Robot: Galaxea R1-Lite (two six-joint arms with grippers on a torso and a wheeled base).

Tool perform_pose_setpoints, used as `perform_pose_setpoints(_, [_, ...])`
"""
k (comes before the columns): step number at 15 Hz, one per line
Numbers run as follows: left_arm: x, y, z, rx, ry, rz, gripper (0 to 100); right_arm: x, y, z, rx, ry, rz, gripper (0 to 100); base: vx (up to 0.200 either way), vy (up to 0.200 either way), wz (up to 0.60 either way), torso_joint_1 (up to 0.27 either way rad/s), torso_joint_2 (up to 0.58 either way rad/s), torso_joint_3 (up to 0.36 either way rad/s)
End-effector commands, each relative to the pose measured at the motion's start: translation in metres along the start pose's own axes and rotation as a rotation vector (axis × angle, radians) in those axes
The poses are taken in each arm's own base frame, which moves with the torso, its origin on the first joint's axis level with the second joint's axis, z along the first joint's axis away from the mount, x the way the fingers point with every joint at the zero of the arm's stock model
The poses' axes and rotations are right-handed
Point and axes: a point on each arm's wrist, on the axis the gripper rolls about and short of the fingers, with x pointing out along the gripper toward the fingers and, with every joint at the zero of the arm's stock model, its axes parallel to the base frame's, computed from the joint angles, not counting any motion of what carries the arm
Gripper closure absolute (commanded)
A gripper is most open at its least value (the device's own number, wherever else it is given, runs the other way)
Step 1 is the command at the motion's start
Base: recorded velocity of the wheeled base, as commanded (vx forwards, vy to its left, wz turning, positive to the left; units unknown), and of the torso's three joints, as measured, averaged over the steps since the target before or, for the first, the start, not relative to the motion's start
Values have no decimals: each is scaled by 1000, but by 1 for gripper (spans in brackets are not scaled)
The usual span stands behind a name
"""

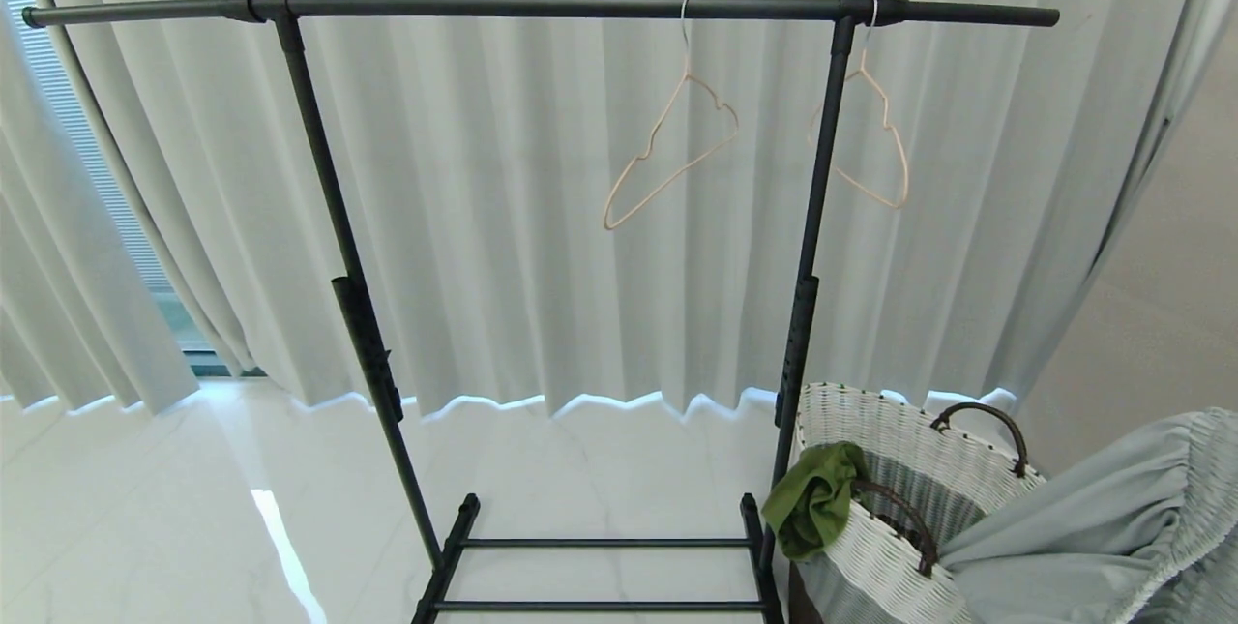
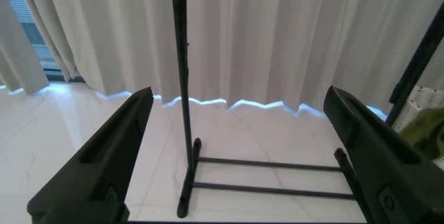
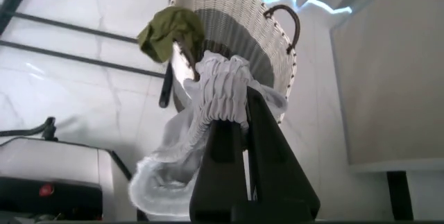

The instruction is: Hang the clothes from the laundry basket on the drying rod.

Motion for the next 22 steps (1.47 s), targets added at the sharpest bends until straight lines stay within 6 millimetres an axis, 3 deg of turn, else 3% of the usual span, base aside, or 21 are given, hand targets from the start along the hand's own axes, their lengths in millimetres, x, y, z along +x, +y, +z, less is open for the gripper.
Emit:
perform_pose_setpoints(1, [0,0,0,0,1,-1,0,2,4,-4,-16,-22,24,100,-200,0,0,2,7,-2])
perform_pose_setpoints(11, [0,0,1,34,-8,-19,0,-2,28,9,-113,-210,235,100,0,0,0,0,0,0])
perform_pose_setpoints(12, [-2,-1,11,34,-39,-72,0,-1,31,10,-123,-216,260,100,0,0,0,0,0,0])
perform_pose_setpoints(14, [0,-3,73,18,-80,-261,0,2,37,17,-133,-250,317,100,0,0,0,0,0,0])
perform_pose_setpoints(15, [5,-3,91,17,-74,-269,0,4,38,20,-132,-263,329,100,0,0,0,0,0,0])
perform_pose_setpoints(16, [24,-4,122,23,-29,-319,0,9,41,26,-129,-289,345,100,0,0,0,0,0,0])
perform_pose_setpoints(18, [64,-10,152,35,63,-424,0,18,45,34,-108,-319,374,100,0,0,0,0,0,0])
perform_pose_setpoints(20, [115,-28,172,29,180,-556,0,22,48,47,-69,-378,398,100,0,0,0,0,0,0])
perform_pose_setpoints(22, [161,-59,176,52,287,-627,0,24,51,62,-59,-423,407,100,0,0,0,0,0,0])
